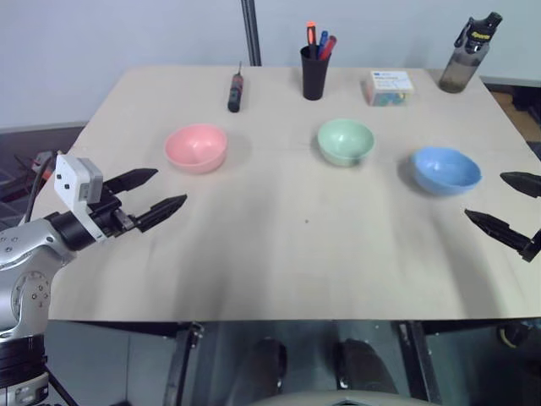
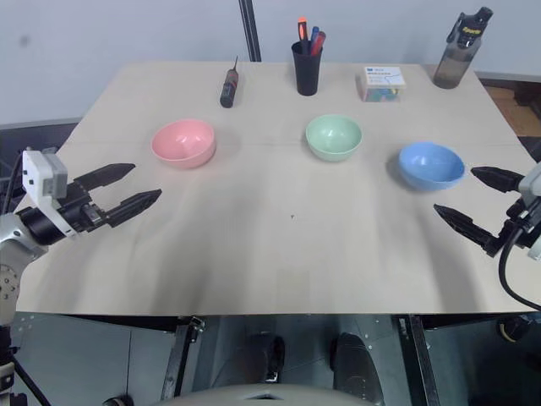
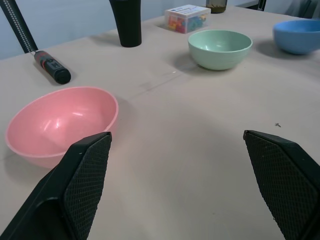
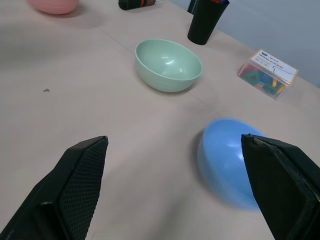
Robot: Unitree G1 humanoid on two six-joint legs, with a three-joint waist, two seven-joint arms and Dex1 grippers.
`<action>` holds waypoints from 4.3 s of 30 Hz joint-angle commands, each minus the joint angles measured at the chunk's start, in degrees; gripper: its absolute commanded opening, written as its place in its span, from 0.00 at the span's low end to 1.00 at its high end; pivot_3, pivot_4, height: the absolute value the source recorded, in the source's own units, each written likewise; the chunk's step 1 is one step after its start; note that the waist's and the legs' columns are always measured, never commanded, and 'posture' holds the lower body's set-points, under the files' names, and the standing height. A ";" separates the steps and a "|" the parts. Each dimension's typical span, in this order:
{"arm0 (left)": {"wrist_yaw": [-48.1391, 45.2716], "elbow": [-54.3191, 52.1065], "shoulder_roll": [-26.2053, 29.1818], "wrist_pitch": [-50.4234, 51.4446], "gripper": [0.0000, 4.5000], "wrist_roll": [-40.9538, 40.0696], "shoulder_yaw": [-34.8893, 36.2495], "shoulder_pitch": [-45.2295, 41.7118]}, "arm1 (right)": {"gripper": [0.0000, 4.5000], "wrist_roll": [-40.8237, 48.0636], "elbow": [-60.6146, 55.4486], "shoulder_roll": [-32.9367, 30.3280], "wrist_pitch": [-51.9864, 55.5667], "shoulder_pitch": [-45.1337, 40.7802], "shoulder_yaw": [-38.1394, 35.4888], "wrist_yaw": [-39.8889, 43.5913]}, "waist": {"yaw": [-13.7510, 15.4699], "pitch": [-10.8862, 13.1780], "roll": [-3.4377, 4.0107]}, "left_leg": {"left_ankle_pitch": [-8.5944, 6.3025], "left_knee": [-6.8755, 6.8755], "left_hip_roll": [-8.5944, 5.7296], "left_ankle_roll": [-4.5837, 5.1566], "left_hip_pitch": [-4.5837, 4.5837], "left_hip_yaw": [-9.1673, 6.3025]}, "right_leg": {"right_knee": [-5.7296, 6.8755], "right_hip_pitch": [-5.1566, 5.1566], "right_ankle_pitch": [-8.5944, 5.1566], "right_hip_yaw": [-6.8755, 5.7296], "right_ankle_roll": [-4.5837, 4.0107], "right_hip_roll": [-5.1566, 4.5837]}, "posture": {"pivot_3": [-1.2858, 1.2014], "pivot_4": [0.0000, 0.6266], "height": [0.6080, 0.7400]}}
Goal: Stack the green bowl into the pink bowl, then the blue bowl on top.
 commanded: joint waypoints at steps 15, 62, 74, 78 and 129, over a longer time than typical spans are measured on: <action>15.31 -4.28 0.81 3.66 1.00 18.60 -13.74 -11.20 | 0.99 -0.28 -2.70 3.01 -0.34 -14.81 17.70 -4.49 | -0.10 0.04 -0.05 | -0.01 -0.05 -0.05 0.01 -0.03 -0.04 | -0.05 -0.04 0.01 -0.01 0.01 -0.14 | 0.52 0.24 1.00; -14.57 4.29 -10.88 -19.10 0.30 29.92 -43.30 -31.06 | 1.00 -17.93 -0.74 16.91 -4.53 -23.63 38.19 -12.44 | -0.35 0.03 -0.10 | 0.20 0.67 -0.40 -0.28 -1.73 -0.02 | 0.73 -1.78 0.02 -0.02 0.04 0.07 | 0.52 0.24 1.00; -9.34 1.09 -12.06 -4.10 0.98 20.14 -31.24 -31.30 | 1.00 -31.42 16.80 16.07 -14.02 -35.50 43.62 -13.09 | -0.70 0.03 -0.10 | 0.21 0.77 -0.37 -0.29 -1.73 -0.01 | 0.83 -1.81 0.02 0.01 0.04 0.13 | 0.52 0.24 1.00; -4.01 -1.80 -14.28 2.03 0.98 11.48 -22.10 -28.85 | 1.00 -37.11 30.95 16.38 -23.64 -43.52 47.95 -11.27 | -1.56 0.03 -0.10 | 0.21 0.78 -0.28 -0.29 -1.74 -0.02 | 0.81 -1.81 0.02 0.01 0.04 0.12 | 0.52 0.24 1.00; 6.34 -17.81 -8.33 4.03 1.00 1.79 -9.35 -5.90 | 0.01 -26.82 23.46 27.32 -16.15 -52.41 56.03 11.25 | -1.38 0.03 -0.02 | 0.31 0.57 -0.21 -0.49 -1.69 -0.11 | 0.83 -1.89 0.01 0.01 0.01 0.02 | 0.52 0.24 1.00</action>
